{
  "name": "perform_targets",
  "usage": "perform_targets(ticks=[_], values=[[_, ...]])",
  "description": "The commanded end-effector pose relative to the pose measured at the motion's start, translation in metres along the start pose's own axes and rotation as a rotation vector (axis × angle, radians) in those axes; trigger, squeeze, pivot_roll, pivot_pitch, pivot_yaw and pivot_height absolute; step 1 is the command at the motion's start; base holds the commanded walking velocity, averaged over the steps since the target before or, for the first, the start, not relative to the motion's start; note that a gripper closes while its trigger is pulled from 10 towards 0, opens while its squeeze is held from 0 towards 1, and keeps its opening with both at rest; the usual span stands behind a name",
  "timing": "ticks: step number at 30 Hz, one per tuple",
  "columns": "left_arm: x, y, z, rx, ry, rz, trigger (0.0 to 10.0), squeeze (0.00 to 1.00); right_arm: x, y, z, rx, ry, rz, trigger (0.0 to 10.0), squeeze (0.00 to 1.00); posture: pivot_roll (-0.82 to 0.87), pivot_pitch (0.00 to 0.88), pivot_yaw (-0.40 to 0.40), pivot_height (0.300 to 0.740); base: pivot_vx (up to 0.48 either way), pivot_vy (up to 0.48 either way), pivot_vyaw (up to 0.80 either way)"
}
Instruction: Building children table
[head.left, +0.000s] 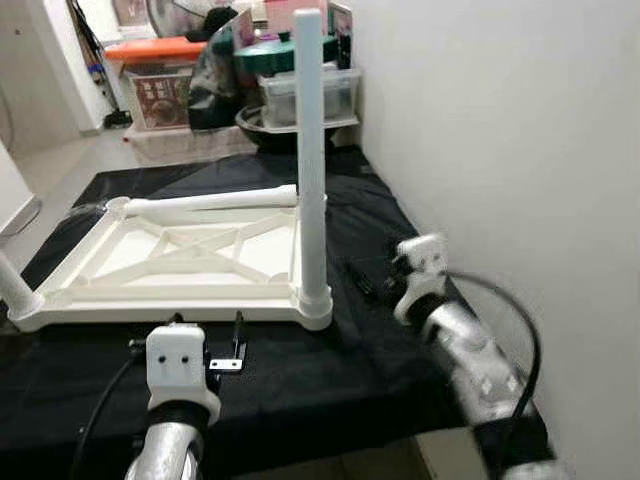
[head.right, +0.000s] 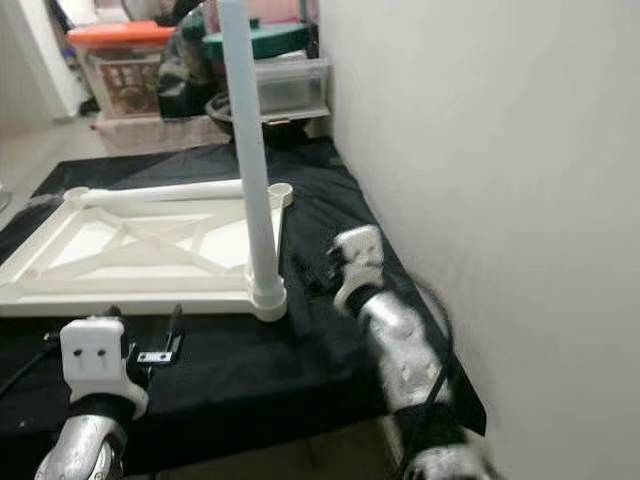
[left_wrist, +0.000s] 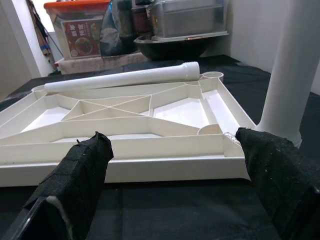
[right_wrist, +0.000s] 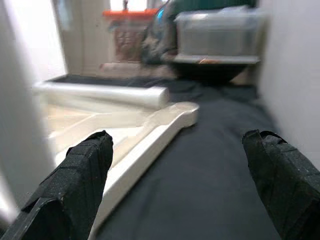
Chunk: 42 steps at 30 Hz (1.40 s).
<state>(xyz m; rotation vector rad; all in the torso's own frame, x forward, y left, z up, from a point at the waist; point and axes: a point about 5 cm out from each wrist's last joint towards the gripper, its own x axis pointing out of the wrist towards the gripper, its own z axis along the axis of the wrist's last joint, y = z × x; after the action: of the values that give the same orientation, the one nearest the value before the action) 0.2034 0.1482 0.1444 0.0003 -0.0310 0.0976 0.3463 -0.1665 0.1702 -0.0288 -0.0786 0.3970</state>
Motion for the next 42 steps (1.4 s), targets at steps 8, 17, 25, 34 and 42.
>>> perform_targets(ticks=[8,17,25,34,42], values=[[-0.006,-0.012,-0.005,-0.073,0.035,-0.130,10.0,0.00,0.004,0.010,0.007,0.086,0.044,0.418,10.0,0.00,-0.01,0.000,0.009,0.740,0.000,0.000,0.00],[-0.021,-0.050,0.014,-0.219,0.006,-0.394,10.0,0.00,0.035,0.018,0.027,0.075,-0.012,0.499,10.0,0.00,0.02,0.018,0.002,0.740,0.000,0.000,0.00],[-0.021,-0.050,0.018,-0.219,-0.009,-0.406,10.0,0.00,0.043,0.029,0.032,0.090,-0.030,0.558,10.0,0.00,0.02,0.027,0.003,0.740,0.000,0.000,0.00],[-0.023,-0.051,0.016,-0.218,0.005,-0.415,10.0,0.00,0.057,0.049,0.033,0.095,-0.050,0.612,10.0,0.00,0.02,0.031,0.000,0.740,0.000,0.000,0.00],[-0.024,-0.050,0.015,-0.217,0.012,-0.407,10.0,0.00,0.065,0.060,0.035,0.104,-0.049,0.644,10.0,0.00,0.03,0.038,-0.005,0.740,0.000,0.000,0.00]])
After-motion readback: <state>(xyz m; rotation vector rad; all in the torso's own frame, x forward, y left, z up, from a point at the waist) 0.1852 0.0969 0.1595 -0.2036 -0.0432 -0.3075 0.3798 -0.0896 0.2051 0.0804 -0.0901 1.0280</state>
